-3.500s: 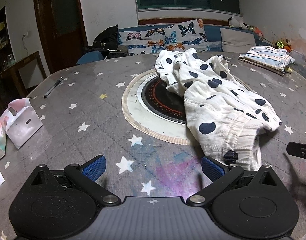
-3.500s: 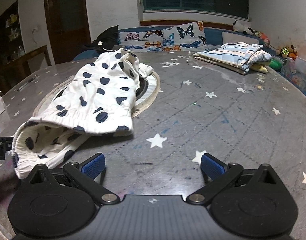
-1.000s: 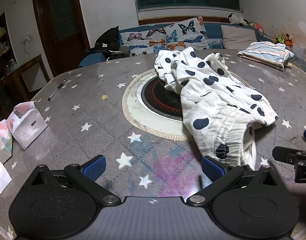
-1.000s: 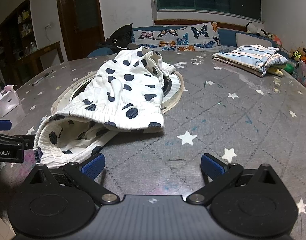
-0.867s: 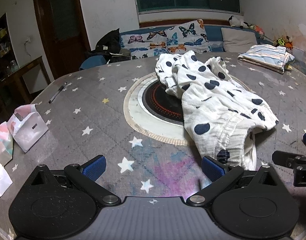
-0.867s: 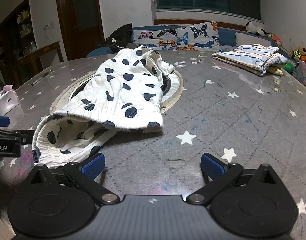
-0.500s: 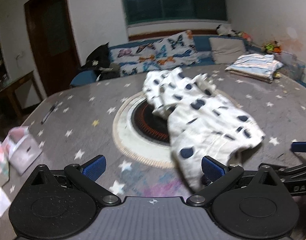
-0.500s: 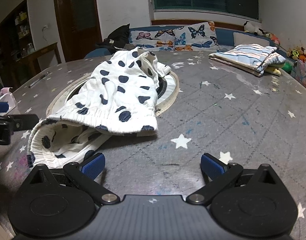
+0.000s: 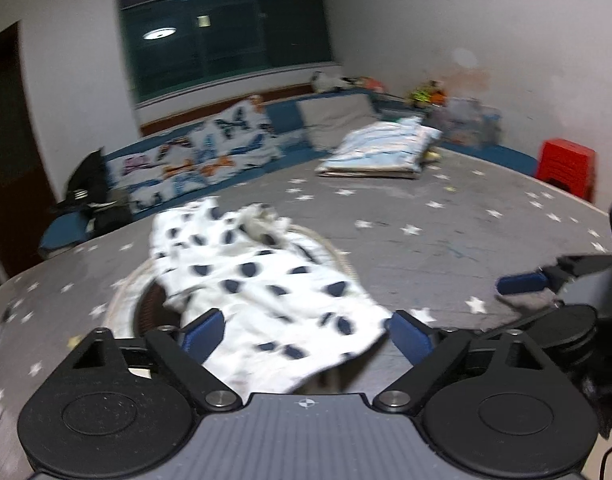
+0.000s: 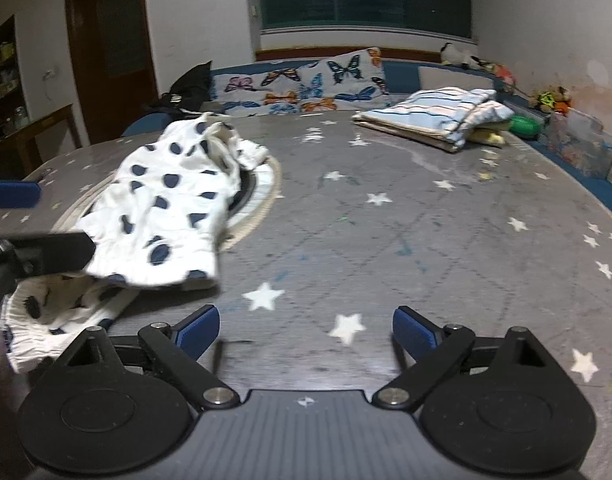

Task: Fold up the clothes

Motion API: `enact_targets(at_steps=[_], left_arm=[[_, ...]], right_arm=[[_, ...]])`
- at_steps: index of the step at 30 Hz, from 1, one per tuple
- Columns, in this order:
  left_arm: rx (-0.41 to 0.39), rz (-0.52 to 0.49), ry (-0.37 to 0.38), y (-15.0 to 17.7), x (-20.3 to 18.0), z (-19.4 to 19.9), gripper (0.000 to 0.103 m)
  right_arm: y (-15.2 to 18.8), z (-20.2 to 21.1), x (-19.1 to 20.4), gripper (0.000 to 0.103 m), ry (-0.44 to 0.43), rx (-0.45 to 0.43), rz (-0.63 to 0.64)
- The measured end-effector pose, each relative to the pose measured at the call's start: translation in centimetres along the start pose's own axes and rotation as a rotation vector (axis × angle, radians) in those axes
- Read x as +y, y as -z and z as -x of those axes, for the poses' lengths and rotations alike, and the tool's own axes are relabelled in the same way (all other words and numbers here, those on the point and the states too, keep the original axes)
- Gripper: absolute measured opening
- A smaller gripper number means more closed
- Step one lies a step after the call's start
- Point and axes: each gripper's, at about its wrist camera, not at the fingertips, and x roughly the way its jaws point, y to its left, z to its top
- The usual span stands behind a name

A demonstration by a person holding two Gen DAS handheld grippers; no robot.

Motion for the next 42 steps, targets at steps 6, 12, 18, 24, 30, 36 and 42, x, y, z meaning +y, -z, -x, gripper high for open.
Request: enact_targets(at_steps=[6,12,18,24,30,36,42], left_arm=[[0.033,-0.104,0.069,0.0,-2.7,-2.3,0.075],[0.078,-0.159,0.087,0.2,-3.9,-5.7,0.060],[0.093,-0.129,0.092,0.4,-3.1,-7.6,0.029],[0.037,0.040,0.077,-0.2,0.2,-5.6,0.011],[-0.060,0.247,-0.003,-0.1,5.7,-1.3,0.006],[-0.096,0.375,-0.134,2.1,11.0,2.8,0.002],[-0.078,0.450,-0.244,5.2,14.1,5.0,0.002]], right_arm=[[0.0,0.4,-2.3,0.094,0.039,-0.013,-0.046],[0.1,0.5,-3.4,0.091,0.045,-0.017,-0.071],[0.2,0.7,-3.8,0.090,0.043,-0.016,-0.083],[-0.1,1.0,-3.2,0.086,0.027,-0.023,-0.076],[-0.9,0.7,-1.2,0.082,-0.055,-0.023,-0.038],[-2.1,0.0,2.1,0.075,-0.171,-0.016,0.046],[-2.4,-1.2,5.9,0.062,-0.316,0.037,0.102]])
